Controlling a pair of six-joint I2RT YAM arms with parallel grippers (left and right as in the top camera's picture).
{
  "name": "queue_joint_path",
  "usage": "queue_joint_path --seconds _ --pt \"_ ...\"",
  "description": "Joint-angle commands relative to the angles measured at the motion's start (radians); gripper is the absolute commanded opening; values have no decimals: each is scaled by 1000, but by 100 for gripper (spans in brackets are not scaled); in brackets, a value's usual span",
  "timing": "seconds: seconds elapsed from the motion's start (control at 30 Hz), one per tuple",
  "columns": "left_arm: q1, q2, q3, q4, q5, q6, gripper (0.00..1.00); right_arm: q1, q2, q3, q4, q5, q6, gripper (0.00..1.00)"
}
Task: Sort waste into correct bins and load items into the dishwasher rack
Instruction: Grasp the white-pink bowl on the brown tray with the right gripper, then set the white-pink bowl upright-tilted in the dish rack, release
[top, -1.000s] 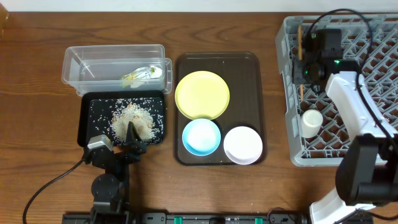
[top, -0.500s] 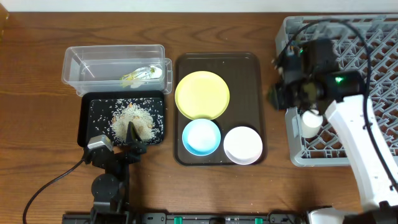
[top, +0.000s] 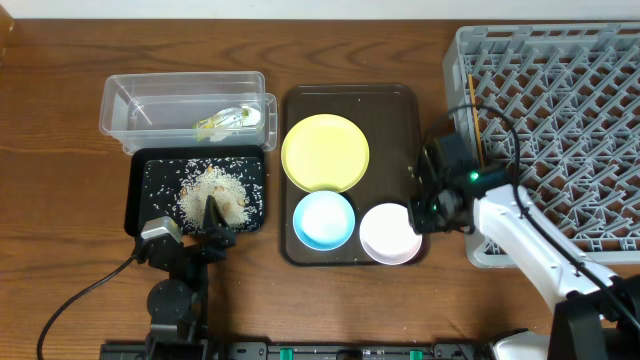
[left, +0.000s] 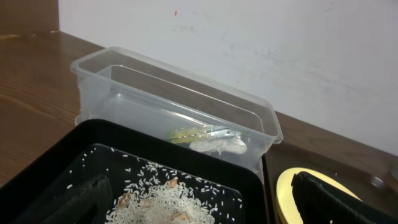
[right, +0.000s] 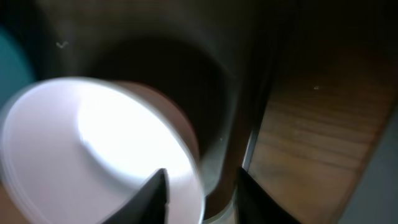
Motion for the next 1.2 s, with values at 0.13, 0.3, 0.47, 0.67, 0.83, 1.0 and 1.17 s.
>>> queue_joint_path --seconds 0.13,0.3,0.47,0.67,0.83,1.0,1.17 --pt "7 -1 -31 -16 -1 10 95 10 3 -90 73 -42 62 6" --pt "7 -1 -31 -16 -1 10 95 6 -18 -64 48 -29 61 1" --pt "7 -1 -31 -16 -1 10 95 -18 -109 44 -69 97 78 1" --pt "7 -1 -31 -16 -1 10 95 -43 -261 230 -220 616 192 1" --pt "7 -1 -31 -16 -1 10 95 -50 -353 263 -164 1022 237 1" --pt "7 -1 -31 -16 -1 10 95 -83 -337 261 -36 1255 231 1" --pt "7 -1 -31 -16 -1 10 95 -150 -216 260 25 1311 167 1"
